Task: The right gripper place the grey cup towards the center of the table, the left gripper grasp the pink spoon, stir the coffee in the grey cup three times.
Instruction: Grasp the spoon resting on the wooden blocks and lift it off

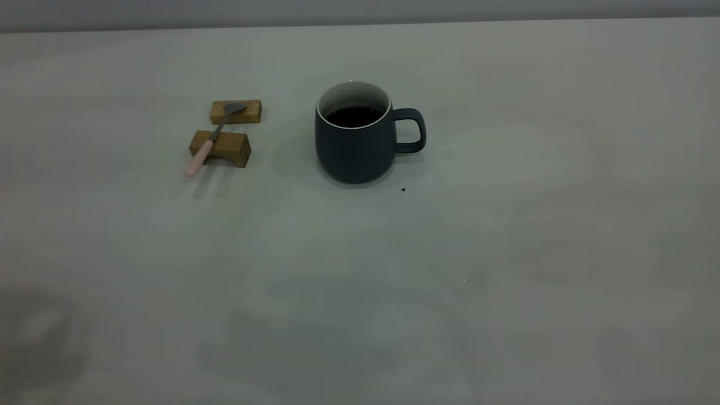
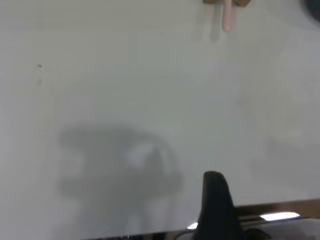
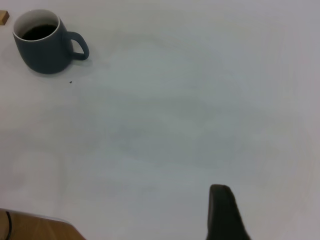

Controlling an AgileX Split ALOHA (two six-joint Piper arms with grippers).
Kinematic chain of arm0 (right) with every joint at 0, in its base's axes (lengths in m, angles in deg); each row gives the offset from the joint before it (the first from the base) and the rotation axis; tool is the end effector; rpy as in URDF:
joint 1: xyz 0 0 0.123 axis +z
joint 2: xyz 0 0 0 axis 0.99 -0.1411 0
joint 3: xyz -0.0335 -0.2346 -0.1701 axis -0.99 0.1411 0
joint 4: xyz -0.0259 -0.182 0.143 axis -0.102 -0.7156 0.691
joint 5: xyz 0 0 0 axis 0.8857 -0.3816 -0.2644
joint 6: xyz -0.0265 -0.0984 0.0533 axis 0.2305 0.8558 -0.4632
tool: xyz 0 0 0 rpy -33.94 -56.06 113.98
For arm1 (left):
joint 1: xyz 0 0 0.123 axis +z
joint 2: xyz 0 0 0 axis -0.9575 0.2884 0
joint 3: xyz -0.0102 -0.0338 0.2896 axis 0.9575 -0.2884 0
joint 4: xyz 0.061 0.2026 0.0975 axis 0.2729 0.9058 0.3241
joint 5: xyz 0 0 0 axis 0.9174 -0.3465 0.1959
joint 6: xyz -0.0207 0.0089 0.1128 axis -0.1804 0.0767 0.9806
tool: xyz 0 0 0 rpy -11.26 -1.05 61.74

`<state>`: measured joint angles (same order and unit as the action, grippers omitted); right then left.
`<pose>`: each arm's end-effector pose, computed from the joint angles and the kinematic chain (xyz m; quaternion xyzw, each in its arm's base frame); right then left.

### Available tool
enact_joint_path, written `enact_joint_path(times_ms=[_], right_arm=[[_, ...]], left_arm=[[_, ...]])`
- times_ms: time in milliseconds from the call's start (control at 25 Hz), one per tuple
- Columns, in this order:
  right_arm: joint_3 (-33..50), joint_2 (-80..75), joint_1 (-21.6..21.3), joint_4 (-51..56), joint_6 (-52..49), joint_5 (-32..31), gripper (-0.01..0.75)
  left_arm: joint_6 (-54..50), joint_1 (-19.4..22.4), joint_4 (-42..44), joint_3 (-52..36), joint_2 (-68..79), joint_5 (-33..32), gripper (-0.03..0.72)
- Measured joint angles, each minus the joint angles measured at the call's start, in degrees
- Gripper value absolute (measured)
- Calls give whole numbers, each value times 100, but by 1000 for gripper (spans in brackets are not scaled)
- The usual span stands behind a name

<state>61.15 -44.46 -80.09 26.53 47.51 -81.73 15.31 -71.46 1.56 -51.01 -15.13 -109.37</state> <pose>-0.0062 0.0090 0.2422 -0.0893 0.8775 0.0123 0.4711 0.1837 -0.0074 0.2540 -0.0014 0.9539 -0.0510 0.2956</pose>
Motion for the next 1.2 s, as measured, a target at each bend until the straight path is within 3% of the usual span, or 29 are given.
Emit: enact_joint_path(times_ms=[320, 680, 960, 1200], right_arm=[[0, 0, 0, 0, 0, 0, 491], [0, 0, 0, 0, 0, 0, 491], [0, 0, 0, 0, 0, 0, 491], [0, 0, 0, 0, 0, 0, 491]], left_arm=[[-109, -530, -6, 1389, 2895, 848, 583], [-633, -1152, -6, 2942, 5370, 1247, 583], [-818, -1265, -6, 3985, 6652, 1275, 579], [-825, -1265, -6, 4212, 7129, 1281, 567]])
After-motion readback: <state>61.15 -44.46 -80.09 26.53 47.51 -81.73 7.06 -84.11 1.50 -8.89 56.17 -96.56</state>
